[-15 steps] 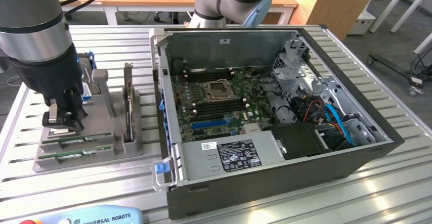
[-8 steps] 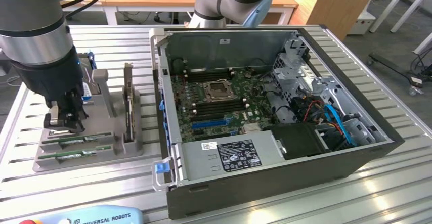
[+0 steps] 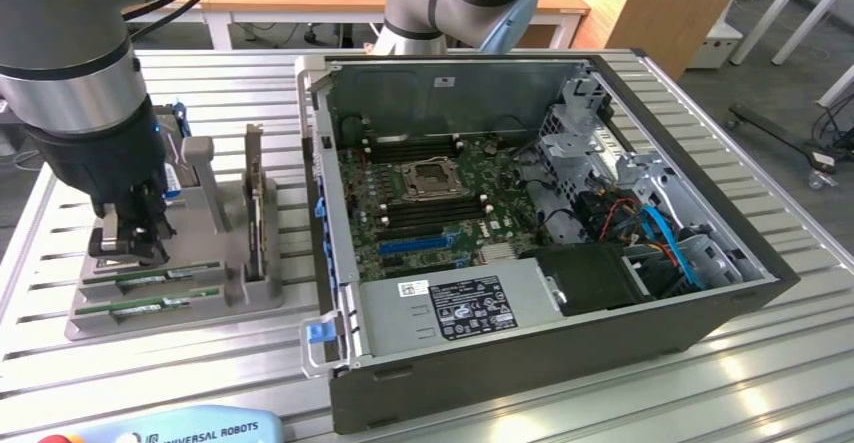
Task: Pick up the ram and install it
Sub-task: 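Pick up the ram and move it above insertion slot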
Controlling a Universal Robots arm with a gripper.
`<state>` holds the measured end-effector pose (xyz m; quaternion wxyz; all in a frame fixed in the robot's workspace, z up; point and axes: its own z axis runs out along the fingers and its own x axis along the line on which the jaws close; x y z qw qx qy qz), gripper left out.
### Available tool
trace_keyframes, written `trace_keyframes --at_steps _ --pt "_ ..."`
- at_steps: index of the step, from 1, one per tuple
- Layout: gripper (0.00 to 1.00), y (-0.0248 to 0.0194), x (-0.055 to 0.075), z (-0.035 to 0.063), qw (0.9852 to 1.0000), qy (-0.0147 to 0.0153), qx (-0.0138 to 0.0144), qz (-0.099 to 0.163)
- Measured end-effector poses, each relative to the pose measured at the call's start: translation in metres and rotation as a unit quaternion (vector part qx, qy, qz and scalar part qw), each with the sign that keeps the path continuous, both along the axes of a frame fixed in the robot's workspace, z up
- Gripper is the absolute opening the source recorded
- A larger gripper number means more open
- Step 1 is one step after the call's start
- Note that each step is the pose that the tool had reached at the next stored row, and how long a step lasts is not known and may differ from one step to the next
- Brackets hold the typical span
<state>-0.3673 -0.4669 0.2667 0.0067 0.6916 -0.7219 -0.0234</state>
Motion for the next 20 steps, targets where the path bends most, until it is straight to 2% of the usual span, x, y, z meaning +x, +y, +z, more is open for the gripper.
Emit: trace_keyframes --at_steps 9,20 --pt "0.36 0.0 0.0 -0.0038 1.0 -0.0001 0.0 0.0" --pt "0.36 0.0 0.0 -0.0132 1.0 0.0 0.0 0.0"
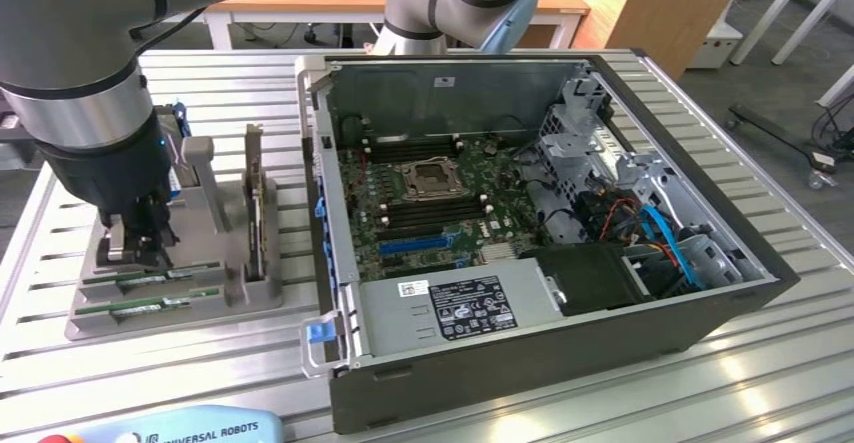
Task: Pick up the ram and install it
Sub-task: 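Pick up the ram and move it above insertion slot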
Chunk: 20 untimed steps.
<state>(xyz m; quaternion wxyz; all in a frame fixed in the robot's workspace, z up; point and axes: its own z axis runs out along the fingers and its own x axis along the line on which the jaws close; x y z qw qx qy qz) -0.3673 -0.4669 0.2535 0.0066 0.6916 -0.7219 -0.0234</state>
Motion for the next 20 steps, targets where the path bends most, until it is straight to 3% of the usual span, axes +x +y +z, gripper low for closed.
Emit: trace_keyframes --at_steps 10,20 --pt "0.36 -0.0003 0.0 -0.0041 1.0 0.0 0.0 0.0" --pt "0.36 -0.0123 0.0 -0.004 1.0 0.0 0.0 0.0"
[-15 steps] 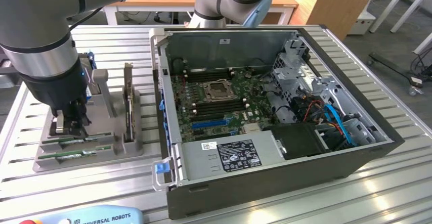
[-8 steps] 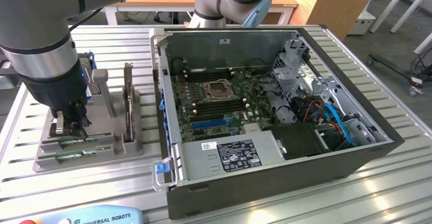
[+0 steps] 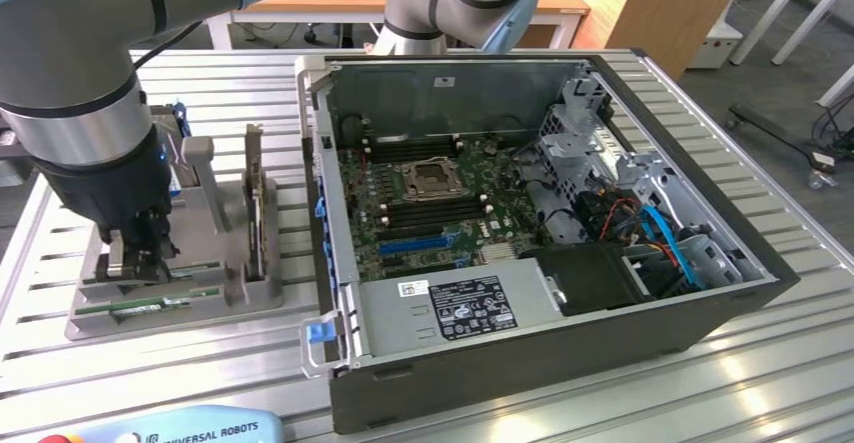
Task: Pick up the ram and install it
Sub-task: 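Pick up the ram and move it above insertion slot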
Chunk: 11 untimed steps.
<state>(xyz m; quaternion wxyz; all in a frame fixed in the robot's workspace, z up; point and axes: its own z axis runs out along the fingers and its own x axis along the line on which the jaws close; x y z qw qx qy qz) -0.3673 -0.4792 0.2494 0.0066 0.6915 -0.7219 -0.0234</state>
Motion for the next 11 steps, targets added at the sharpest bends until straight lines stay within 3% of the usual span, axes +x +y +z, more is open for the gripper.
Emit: trace_keyframes --at_steps 4,11 --pt "0.36 -0.0031 0.0 0.0 1.0 0.0 0.0 0.0" --pt "0.36 -0.0034 0.0 -0.0014 1.0 0.0 0.0 0.0"
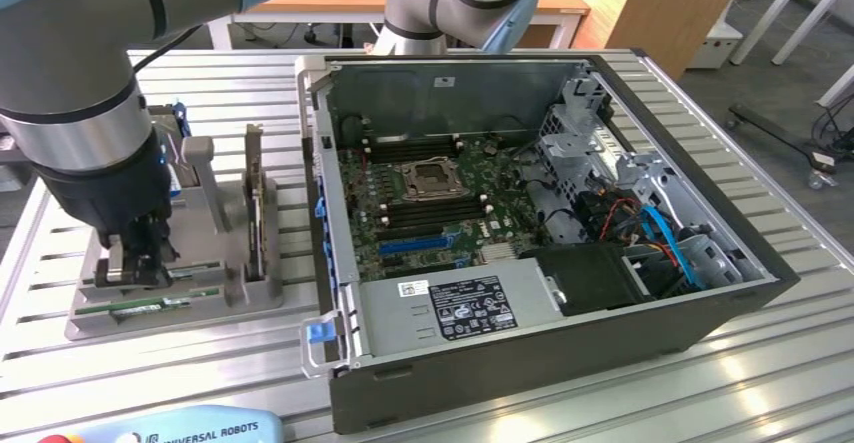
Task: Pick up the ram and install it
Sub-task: 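Pick up the ram and move it above insertion slot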
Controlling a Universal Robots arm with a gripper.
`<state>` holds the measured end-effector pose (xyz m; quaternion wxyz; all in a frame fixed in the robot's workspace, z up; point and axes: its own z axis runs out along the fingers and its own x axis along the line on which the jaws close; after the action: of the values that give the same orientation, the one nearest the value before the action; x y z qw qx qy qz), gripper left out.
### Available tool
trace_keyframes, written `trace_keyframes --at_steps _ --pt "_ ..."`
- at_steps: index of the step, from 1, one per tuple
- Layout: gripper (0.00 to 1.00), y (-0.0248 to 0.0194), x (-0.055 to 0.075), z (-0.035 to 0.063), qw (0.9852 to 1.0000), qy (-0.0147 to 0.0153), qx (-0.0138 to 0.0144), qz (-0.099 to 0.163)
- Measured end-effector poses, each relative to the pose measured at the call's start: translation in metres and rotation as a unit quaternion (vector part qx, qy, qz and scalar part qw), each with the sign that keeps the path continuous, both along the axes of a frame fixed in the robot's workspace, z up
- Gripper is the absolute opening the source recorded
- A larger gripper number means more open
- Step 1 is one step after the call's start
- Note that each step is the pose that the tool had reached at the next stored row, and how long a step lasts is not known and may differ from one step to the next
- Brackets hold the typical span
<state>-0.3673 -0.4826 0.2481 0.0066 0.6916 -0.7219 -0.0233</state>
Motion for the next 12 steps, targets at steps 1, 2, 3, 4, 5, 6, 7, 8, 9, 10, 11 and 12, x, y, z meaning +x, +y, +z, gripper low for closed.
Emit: trace_keyframes --at_steps 1,2,3,4,5,6,7,8,9,10,11,12 --pt "0.36 0.0 0.0 -0.0008 1.0 0.0 0.0 0.0" --pt "0.36 0.0 0.0 -0.0017 1.0 0.0 0.0 0.0" --pt "0.36 0.0 0.0 -0.0028 1.0 0.0 0.0 0.0" --pt "0.36 0.0 0.0 -0.0039 1.0 0.0 0.0 0.0" --pt "0.36 0.0 0.0 -0.005 1.0 0.0001 0.0 0.0" --pt "0.36 0.0 0.0 -0.0062 1.0 0.0 0.0 0.0" --pt "0.36 0.0 0.0 -0.0073 1.0 0.0 0.0 0.0" --pt "0.36 0.0 0.0 -0.0083 1.0 0.0001 0.0 0.0" --pt "0.36 0.0 0.0 -0.0093 1.0 0.0 0.0 0.0" --pt "0.36 0.0 0.0 -0.0102 1.0 0.0 0.0 0.0" --pt "0.36 0.0 0.0 -0.0111 1.0 0.0 0.0 0.0" --pt "0.36 0.0 0.0 -0.012 1.0 0.0 0.0 0.0"
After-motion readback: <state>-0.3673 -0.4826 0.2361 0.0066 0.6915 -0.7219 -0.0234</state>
